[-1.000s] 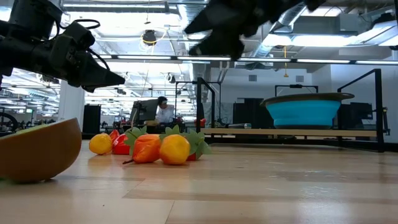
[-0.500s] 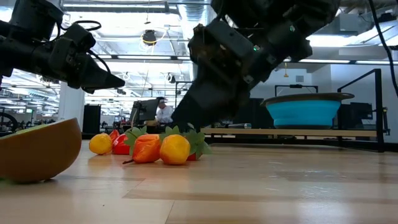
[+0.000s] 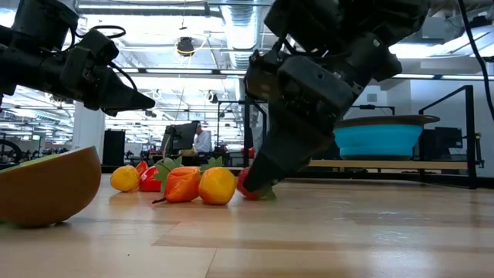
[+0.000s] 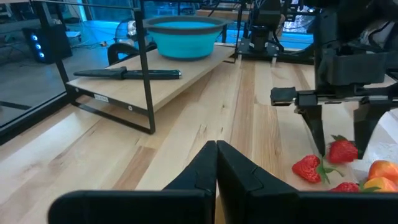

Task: Pick & Place Fruit
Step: Put the red strawberry into the blue colander

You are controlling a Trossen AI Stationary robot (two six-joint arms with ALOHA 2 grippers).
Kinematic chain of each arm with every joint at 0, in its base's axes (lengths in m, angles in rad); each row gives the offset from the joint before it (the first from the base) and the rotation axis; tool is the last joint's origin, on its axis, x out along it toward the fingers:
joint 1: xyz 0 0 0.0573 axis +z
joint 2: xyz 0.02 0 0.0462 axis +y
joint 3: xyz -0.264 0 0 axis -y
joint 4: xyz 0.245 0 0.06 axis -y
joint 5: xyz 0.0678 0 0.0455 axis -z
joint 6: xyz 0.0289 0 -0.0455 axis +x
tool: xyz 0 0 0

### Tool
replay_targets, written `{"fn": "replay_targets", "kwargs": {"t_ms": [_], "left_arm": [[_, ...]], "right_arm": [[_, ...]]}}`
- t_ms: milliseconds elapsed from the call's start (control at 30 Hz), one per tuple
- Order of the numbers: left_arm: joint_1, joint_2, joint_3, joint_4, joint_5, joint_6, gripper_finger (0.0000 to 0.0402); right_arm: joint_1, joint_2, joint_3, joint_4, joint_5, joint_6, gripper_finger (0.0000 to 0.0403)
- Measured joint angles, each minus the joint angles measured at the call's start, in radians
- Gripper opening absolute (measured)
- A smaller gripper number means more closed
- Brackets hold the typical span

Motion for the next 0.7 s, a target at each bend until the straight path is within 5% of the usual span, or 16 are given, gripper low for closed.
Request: {"fn": "replay_targets", "kwargs": {"t_ms": [700], "left_arm": [[0.0,0.0,0.0,0.0,0.0,0.0,0.0001]], "right_arm": [[-0.01,0.0,0.001,-0.017,0.017,-0.025,0.0134]]}}
